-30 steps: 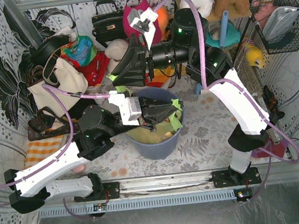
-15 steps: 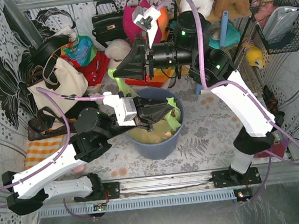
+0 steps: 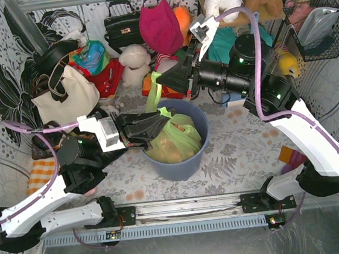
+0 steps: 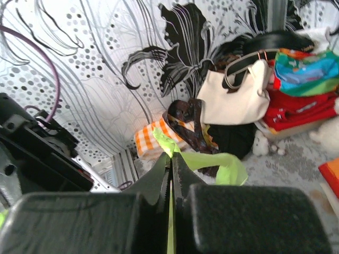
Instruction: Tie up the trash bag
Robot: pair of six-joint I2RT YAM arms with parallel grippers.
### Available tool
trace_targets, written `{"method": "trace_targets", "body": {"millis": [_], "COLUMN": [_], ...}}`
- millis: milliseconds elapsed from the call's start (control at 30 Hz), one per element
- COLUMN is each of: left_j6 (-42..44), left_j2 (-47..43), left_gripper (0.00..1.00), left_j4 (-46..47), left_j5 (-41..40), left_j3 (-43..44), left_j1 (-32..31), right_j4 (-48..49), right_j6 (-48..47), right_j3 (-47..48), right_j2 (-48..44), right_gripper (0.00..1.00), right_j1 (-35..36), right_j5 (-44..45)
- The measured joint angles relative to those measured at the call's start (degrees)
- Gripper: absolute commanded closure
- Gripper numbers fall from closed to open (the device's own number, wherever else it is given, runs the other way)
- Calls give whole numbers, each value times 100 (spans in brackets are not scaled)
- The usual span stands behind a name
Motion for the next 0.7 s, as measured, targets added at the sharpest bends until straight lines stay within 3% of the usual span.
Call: {"method": "trace_targets", "body": {"millis": [367,700], "left_j6": [114,151], "left_j2": [-131,-247], "left_gripper": [100,100], "left_j4": [61,155], "left_j5": [-459,-850], "left_j3": [-245,-387], "left_j1": [0,0], "right_j4": [184,667], "right_j6": [608,1067], "right_j3": [-1816,-2855], "right_j2": [-1027,-1965], "right_gripper": [100,100], "right_j1": [7,94], "right_j5": [741,494]}}
